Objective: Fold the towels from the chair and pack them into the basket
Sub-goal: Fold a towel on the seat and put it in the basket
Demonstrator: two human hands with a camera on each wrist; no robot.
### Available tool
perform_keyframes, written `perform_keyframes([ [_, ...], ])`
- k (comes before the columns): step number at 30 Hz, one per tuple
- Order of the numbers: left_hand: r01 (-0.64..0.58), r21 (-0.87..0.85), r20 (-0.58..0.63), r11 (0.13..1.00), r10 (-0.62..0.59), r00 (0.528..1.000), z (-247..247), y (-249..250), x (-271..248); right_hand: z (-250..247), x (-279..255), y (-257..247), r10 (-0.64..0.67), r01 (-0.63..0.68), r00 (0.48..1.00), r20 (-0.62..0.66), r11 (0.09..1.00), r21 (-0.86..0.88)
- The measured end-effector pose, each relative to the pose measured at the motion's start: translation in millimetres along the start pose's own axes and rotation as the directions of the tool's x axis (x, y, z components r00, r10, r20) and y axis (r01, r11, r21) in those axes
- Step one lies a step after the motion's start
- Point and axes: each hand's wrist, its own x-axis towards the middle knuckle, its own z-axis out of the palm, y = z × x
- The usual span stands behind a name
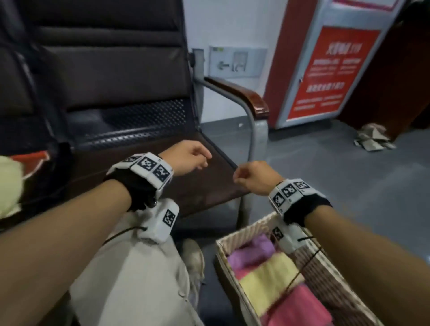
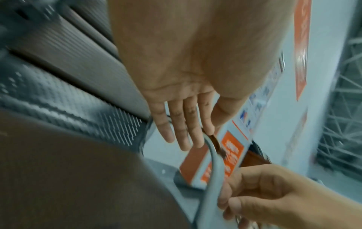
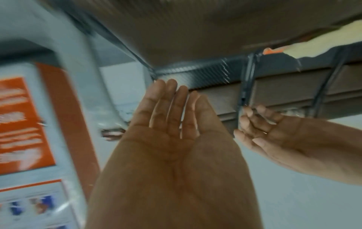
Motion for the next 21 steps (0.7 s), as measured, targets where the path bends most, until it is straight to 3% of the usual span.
perform_keyframes([
  [5, 0.036, -0.193, -0.321, 0.980, -0.097, 0.942, -129.4, -18.8, -39.4, -36.0, 77.8, -138.6, -0.253, 0.251, 0.967, -0.024, 0.966, -0.059],
  [10, 0.126, -0.258, -0.482, 0.958, -0.240, 0.843, -214.0, -96.2, -95.5, -18.5, 132.7, -265.4, -0.426, 0.432, 0.901, 0.079, 0.899, -0.076],
  [13, 0.277, -0.251, -0.515, 0.928, -0.370, 0.773, -243.0, -161.6, -130.7, 21.6, 154.6, -326.6, -0.489, 0.508, 0.851, 0.191, 0.859, -0.066],
  [15, 0.422, -0.125, -0.508, 0.898, -0.423, 0.751, -256.3, -205.0, -152.1, 57.3, 163.6, -357.3, -0.510, 0.537, 0.821, 0.255, 0.842, -0.046],
  [18, 0.636, 0.112, -0.484, 0.763, -0.517, 0.706, -268.6, -258.9, -179.1, 116.0, 171.3, -391.9, -0.556, 0.594, 0.761, 0.335, 0.805, -0.014],
  [21, 0.713, 0.269, -0.351, 0.647, -0.624, 0.698, -266.1, -297.0, -195.9, 169.3, 177.9, -414.0, -0.569, 0.622, 0.710, 0.414, 0.783, 0.009],
])
